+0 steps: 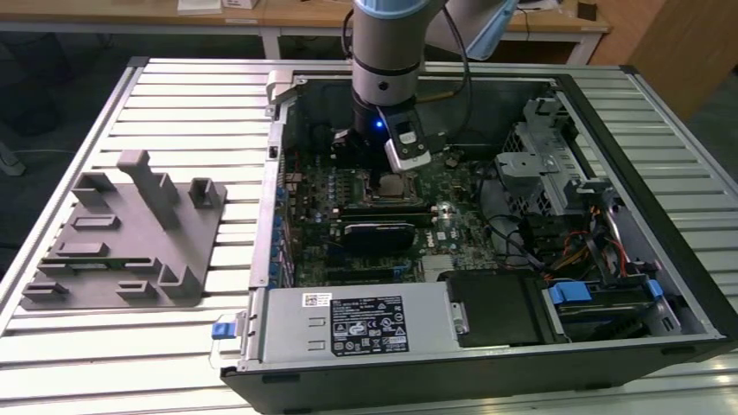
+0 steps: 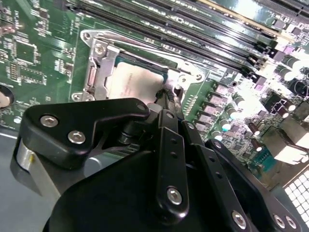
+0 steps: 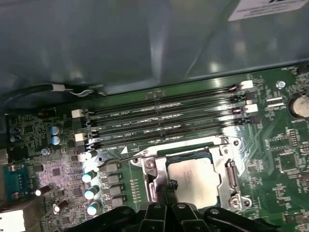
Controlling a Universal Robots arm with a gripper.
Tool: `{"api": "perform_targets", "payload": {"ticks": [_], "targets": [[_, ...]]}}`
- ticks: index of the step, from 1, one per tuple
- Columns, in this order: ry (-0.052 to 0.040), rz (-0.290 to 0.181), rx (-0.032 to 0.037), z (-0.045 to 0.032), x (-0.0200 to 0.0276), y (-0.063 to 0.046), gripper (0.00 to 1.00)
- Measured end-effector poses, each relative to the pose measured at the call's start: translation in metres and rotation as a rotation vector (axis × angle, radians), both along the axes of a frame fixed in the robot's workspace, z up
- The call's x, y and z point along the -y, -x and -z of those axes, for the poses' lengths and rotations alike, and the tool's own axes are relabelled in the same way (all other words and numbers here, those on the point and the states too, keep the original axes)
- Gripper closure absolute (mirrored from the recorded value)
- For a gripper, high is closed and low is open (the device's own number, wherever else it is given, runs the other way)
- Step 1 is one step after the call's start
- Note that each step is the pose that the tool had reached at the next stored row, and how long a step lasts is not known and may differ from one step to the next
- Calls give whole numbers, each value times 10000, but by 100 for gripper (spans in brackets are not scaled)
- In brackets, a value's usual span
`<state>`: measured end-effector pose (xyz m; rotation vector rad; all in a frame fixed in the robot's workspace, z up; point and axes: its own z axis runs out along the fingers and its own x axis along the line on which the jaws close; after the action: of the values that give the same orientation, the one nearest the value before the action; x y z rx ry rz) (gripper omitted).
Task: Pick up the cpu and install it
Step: 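Close the cpu cover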
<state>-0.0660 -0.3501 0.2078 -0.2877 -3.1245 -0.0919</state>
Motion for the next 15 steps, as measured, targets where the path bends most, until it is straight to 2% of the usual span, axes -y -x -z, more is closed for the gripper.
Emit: {"api": "perform_targets", "payload": {"ticks": [6, 15], "targets": [[-87, -28, 1, 44, 0, 38, 89], [-94, -54, 0, 83, 0, 47, 89]]}}
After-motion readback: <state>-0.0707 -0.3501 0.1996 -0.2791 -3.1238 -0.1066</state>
